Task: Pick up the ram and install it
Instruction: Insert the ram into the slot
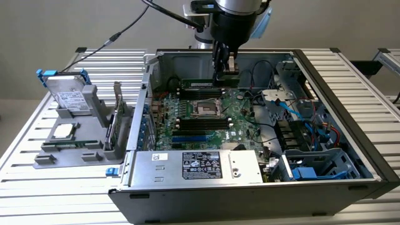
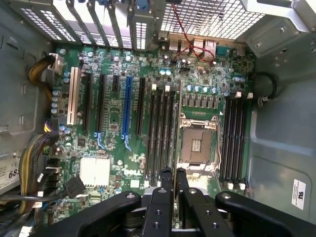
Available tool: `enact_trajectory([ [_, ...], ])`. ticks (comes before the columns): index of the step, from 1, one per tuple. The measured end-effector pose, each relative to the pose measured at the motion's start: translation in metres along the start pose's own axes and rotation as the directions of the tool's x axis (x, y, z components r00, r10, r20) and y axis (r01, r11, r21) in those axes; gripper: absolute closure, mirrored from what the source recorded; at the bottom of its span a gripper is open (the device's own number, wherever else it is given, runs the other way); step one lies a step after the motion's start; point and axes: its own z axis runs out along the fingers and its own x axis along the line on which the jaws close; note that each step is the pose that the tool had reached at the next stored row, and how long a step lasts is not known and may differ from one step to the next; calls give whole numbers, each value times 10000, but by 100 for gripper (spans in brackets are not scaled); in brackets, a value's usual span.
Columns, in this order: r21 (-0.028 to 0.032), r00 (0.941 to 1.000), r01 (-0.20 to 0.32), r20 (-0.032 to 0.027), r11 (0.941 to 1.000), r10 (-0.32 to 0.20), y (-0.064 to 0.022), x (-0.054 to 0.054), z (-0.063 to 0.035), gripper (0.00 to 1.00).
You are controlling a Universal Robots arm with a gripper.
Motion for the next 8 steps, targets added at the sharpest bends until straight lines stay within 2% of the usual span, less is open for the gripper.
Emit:
enact_trajectory([
  [4,-4,10000,-4,-56,10000,4,76,-35,74,87],
  [8,-4,10000,6,-60,10000,-6,81,12,143,87],
])
